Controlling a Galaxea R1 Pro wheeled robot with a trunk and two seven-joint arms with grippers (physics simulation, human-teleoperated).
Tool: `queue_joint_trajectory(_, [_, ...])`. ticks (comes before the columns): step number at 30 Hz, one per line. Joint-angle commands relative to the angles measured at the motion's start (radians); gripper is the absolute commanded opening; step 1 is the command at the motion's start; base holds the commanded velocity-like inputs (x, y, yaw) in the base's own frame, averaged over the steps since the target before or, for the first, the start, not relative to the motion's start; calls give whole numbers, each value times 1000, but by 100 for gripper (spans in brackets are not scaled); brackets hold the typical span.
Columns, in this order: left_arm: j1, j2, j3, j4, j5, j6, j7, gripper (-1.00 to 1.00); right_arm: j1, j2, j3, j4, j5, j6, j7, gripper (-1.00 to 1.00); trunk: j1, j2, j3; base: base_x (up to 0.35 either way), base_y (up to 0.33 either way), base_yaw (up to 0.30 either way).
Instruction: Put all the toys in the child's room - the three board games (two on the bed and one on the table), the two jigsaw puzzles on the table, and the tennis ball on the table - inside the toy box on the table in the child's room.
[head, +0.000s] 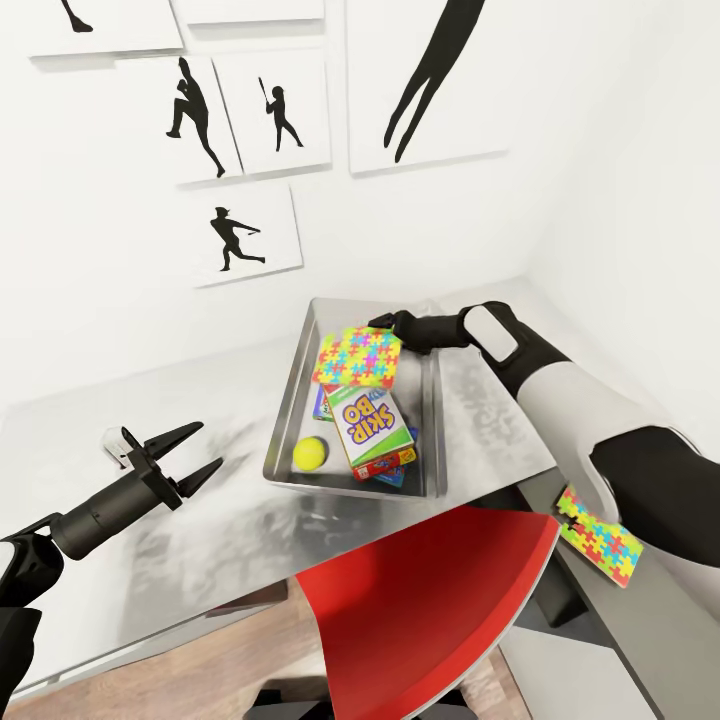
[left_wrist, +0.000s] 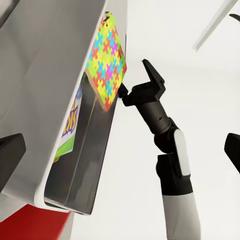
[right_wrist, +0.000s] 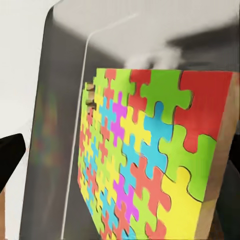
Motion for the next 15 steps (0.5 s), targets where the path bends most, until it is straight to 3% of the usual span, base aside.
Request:
queue_joint_trajectory(1, [-1, 0, 1, 0, 2, 4, 2, 100, -1, -6, 3, -8, 6, 2, 0, 100, 1, -2, -1, 0, 0, 0])
queue_joint_trajectory(15, [-1, 1, 1, -1, 2, 4, 0, 100, 11, -56, 0, -108, 5, 16, -70, 100, 1, -2, -1, 0, 0, 0])
